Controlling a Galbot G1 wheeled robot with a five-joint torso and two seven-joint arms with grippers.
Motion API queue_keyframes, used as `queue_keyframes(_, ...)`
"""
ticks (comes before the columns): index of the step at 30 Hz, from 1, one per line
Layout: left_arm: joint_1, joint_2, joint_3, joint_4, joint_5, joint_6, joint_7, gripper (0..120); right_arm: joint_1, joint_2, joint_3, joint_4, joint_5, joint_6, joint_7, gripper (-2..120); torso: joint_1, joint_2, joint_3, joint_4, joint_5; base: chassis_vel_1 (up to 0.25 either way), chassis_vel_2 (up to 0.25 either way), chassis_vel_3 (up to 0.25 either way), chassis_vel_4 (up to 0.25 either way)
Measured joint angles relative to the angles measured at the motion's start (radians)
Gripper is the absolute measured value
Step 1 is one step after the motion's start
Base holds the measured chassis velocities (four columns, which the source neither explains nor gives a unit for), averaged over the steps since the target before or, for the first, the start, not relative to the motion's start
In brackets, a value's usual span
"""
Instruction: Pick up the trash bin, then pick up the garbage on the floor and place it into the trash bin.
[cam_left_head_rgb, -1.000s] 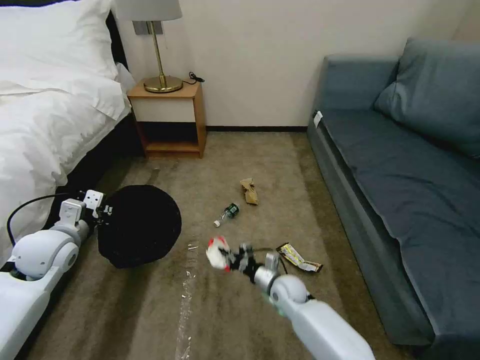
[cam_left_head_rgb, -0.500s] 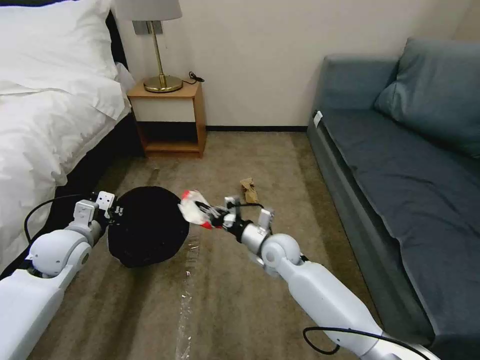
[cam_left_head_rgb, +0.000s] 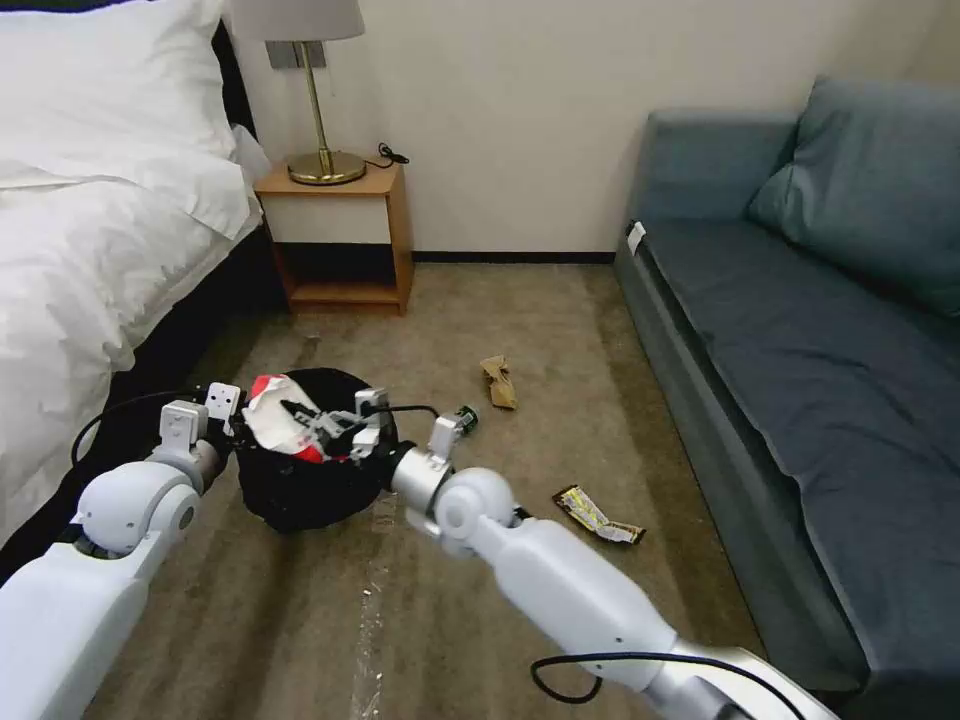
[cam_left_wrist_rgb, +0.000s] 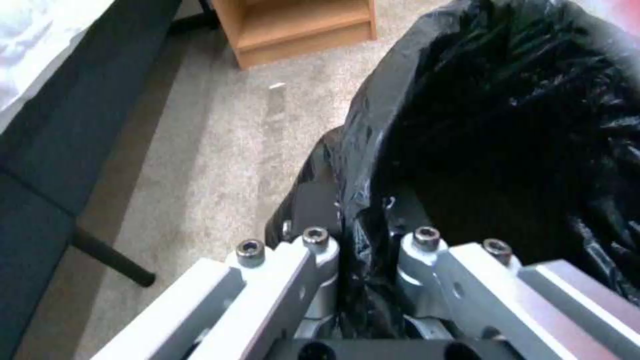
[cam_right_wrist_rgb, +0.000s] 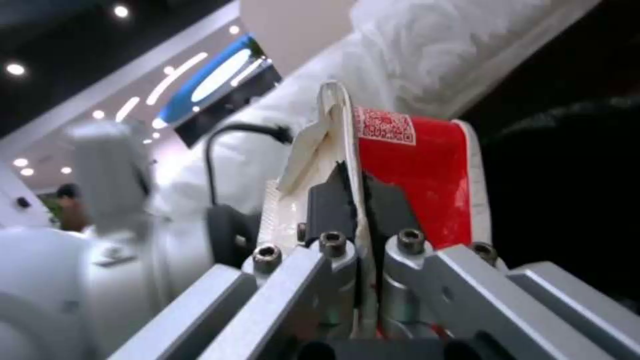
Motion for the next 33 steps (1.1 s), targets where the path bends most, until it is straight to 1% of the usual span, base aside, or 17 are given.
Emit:
queue_keyframes(1, 0.005, 0.000, -0.005, -0.003, -0.003, 0.000, -0.001, 6, -0.002, 0.015, -0.008, -0.024, -0.016, 0.019, 0.007, 5, 0.000, 0.000, 0.000, 0.0000, 0.0000, 0.000, 0.000, 0.000, 0.000)
queue_keyframes(3, 0.006, 0.001, -0.008, -0.005, -0.005, 0.000, -0.001, 6, -0.003, 0.020, -0.011, -0.033, -0.022, 0.028, 0.008, 7, 0.000, 0.000, 0.000, 0.0000, 0.0001, 0.000, 0.000, 0.000, 0.000)
queue_keyframes(5, 0.015, 0.013, -0.019, -0.010, -0.011, 0.000, -0.004, 6, -0.011, 0.034, -0.015, -0.057, -0.043, 0.047, 0.009, 20, 0.000, 0.000, 0.000, 0.0000, 0.0001, 0.000, 0.000, 0.000, 0.000)
queue_keyframes(6, 0.019, 0.018, -0.023, -0.013, -0.012, 0.000, -0.004, 6, -0.014, 0.035, -0.016, -0.060, -0.047, 0.052, 0.009, 23, 0.000, 0.000, 0.000, 0.0000, 0.0001, 0.000, 0.000, 0.000, 0.000)
queue_keyframes(9, 0.023, 0.022, -0.027, -0.016, -0.013, 0.000, -0.004, 6, -0.016, 0.035, -0.016, -0.062, -0.051, 0.054, 0.008, 28, 0.000, 0.000, 0.000, 0.0000, 0.0001, 0.000, 0.000, 0.000, 0.000)
queue_keyframes(11, 0.028, 0.026, -0.035, -0.019, -0.015, 0.000, -0.005, 6, -0.023, 0.028, -0.014, -0.062, -0.056, 0.058, 0.007, 42, 0.000, 0.000, 0.000, 0.0000, 0.0001, 0.000, 0.000, 0.000, 0.000)
queue_keyframes(12, 0.028, 0.026, -0.035, -0.019, -0.015, 0.000, -0.005, 6, -0.023, 0.028, -0.014, -0.062, -0.056, 0.058, 0.007, 42, 0.000, 0.000, 0.000, 0.0000, 0.0001, 0.000, 0.000, 0.000, 0.000)
queue_keyframes(15, 0.027, 0.026, -0.036, -0.019, -0.015, -0.001, -0.006, 6, -0.032, 0.017, -0.009, -0.058, -0.066, 0.060, 0.007, 57, 0.000, 0.000, 0.000, -0.0001, 0.0002, 0.000, 0.000, 0.000, 0.000)
queue_keyframes(16, 0.027, 0.026, -0.036, -0.019, -0.015, -0.001, -0.006, 6, -0.032, 0.017, -0.009, -0.058, -0.066, 0.060, 0.007, 57, 0.000, 0.000, 0.000, -0.0001, 0.0002, 0.000, 0.000, 0.000, 0.000)
queue_keyframes(17, 0.027, 0.025, -0.036, -0.019, -0.015, -0.002, -0.007, 6, -0.035, 0.008, -0.007, -0.051, -0.069, 0.061, 0.007, 64, 0.000, 0.000, 0.000, -0.0001, 0.0002, 0.000, 0.000, 0.000, 0.000)
queue_keyframes(18, 0.027, 0.025, -0.036, -0.019, -0.015, -0.002, -0.007, 6, -0.035, 0.008, -0.007, -0.051, -0.069, 0.061, 0.007, 64, 0.000, 0.000, 0.000, -0.0001, 0.0002, 0.000, 0.000, 0.000, 0.000)
queue_keyframes(20, 0.027, 0.024, -0.039, -0.017, -0.014, -0.004, -0.007, 6, -0.037, -0.014, 0.007, -0.038, -0.071, 0.060, 0.007, 76, 0.000, 0.000, 0.000, 0.0000, 0.0003, 0.000, 0.000, 0.000, 0.000)
queue_keyframes(21, 0.027, 0.024, -0.039, -0.017, -0.014, -0.004, -0.007, 6, -0.037, -0.014, 0.007, -0.038, -0.071, 0.060, 0.007, 76, 0.000, 0.000, 0.000, 0.0000, 0.0003, 0.000, 0.000, 0.000, 0.000)
queue_keyframes(23, 0.030, 0.023, -0.047, -0.014, -0.010, -0.007, -0.007, 6, -0.033, -0.049, 0.029, -0.029, -0.073, 0.047, 0.007, 85, 0.000, 0.000, 0.000, -0.0001, 0.0004, 0.000, 0.000, 0.000, 0.000)
queue_keyframes(24, 0.030, 0.023, -0.047, -0.014, -0.010, -0.007, -0.007, 6, -0.033, -0.049, 0.029, -0.029, -0.073, 0.047, 0.007, 85, 0.000, 0.000, 0.000, -0.0001, 0.0004, 0.000, 0.000, 0.000, 0.000)
queue_keyframes(26, 0.036, 0.022, -0.060, -0.011, -0.008, -0.012, -0.007, 6, -0.022, -0.098, 0.055, -0.028, -0.085, 0.036, 0.007, 96, 0.000, 0.000, 0.000, -0.0002, 0.0004, 0.000, 0.000, 0.000, 0.000)
queue_keyframes(33, 0.039, 0.023, -0.069, -0.002, -0.005, -0.022, -0.006, 6, -0.010, -0.177, 0.112, -0.077, -0.142, 0.030, -0.008, 100, 0.000, 0.000, 0.000, -0.0001, 0.0005, 0.000, 0.000, 0.000, 0.000)
